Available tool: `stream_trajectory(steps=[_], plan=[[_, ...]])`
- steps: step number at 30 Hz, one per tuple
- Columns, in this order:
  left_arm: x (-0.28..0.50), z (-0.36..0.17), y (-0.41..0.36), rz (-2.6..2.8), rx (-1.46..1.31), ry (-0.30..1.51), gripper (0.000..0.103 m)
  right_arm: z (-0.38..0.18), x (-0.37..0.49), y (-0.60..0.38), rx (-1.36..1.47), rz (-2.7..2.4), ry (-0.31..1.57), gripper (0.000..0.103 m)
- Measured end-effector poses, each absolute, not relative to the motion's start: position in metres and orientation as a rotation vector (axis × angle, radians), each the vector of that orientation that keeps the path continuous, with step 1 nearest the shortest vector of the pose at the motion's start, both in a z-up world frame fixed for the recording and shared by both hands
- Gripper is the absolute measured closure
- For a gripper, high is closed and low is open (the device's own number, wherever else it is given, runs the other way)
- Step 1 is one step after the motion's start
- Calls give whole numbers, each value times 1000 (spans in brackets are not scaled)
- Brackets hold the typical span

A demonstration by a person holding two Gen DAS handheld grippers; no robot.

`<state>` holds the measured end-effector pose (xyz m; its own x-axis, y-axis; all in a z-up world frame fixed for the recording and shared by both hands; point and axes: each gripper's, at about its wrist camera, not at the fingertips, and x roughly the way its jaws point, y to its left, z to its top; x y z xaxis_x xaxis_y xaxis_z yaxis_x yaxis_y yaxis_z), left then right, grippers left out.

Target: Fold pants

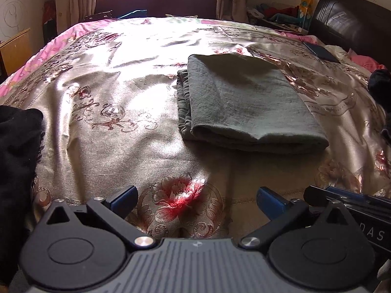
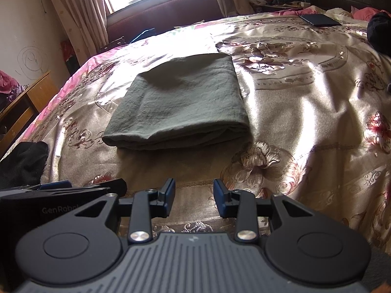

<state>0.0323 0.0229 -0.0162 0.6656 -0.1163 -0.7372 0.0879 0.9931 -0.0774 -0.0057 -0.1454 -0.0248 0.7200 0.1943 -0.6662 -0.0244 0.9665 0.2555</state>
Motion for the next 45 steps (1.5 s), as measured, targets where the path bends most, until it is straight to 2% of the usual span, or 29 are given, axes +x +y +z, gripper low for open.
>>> stream_trajectory(steps=[45], plan=[[32,-18,24,-104,-52,851,0,-27,-5,-143,241,123,769,68]])
